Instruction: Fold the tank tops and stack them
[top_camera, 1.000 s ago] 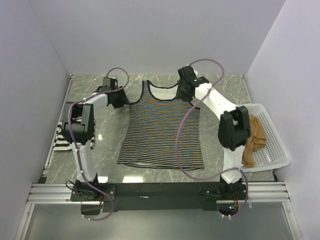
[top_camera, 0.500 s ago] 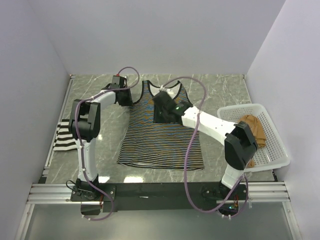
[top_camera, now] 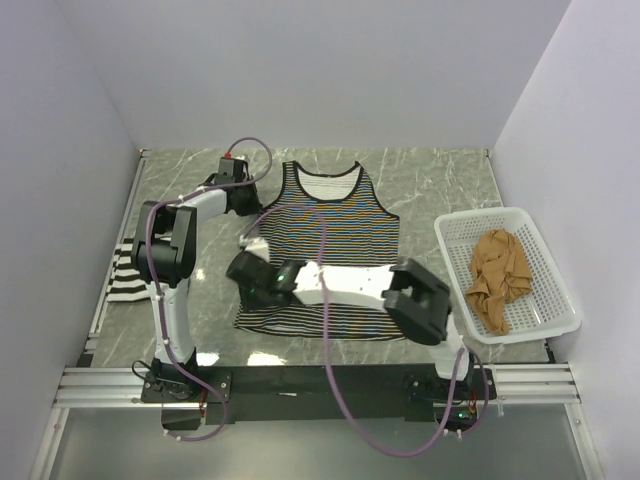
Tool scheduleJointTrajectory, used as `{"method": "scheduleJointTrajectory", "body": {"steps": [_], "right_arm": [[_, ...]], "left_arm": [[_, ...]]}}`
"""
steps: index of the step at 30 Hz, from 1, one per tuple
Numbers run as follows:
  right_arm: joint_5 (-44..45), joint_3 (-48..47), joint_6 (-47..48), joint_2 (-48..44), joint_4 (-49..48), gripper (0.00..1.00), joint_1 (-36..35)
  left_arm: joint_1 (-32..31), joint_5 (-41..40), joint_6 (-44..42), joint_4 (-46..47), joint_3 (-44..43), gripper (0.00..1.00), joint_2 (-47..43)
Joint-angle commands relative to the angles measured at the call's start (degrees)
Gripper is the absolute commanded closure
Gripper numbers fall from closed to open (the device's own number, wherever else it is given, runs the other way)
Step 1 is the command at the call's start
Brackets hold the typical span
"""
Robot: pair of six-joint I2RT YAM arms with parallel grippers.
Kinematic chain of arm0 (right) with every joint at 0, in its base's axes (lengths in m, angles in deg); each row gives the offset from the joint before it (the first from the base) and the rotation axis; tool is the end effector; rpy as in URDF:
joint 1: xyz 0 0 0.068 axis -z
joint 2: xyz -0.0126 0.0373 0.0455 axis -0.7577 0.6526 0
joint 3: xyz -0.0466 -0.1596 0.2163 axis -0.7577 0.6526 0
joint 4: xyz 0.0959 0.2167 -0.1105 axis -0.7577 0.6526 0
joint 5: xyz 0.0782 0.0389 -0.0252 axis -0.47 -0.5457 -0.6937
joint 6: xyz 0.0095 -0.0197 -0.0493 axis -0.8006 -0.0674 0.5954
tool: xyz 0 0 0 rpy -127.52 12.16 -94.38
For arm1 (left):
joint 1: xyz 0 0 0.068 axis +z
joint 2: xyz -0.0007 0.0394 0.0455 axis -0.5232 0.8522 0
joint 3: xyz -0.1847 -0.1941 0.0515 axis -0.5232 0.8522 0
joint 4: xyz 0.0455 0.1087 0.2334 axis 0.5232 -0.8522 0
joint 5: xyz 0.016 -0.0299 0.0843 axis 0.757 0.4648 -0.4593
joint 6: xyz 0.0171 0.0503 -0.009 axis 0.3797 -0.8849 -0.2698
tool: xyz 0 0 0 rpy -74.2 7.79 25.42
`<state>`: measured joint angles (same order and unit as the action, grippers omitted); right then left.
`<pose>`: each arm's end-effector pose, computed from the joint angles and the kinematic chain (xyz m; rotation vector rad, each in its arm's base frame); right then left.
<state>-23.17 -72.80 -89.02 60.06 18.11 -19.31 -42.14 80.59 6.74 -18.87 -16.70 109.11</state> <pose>0.1692 0.4121 0.2096 -0.4468 2.5107 0.6075 0.4462 -0.0885 0.1541 -0.2877 2.4466 -0.4691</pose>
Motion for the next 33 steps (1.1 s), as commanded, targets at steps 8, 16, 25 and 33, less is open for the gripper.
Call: {"method": "scheduleJointTrajectory", "body": {"steps": [8,16,25,33], "right_arm": [[6.1,-12.4,-4.7,9.8,4.6,0.58,-5.6],[8.8,-16.0,-6.9,13.8,10.7,0.58,-7.4],[8.3,-19.1,-6.6,17.6,11.7,0.58,-7.7],[7.7,-15.3,-5.9,16.7,12.7,0.94,-7.9]], "left_arm": [[0.7,0.0,1.1,-3.3,1.8,1.00,-1.2],[0.8,0.5,1.2,-3.4,1.4,0.99,-0.6],[0.8,0.5,1.3,-3.3,1.3,0.99,-0.6],[0.8,-0.1,1.9,-4.4,0.9,0.99,-0.5]]}}
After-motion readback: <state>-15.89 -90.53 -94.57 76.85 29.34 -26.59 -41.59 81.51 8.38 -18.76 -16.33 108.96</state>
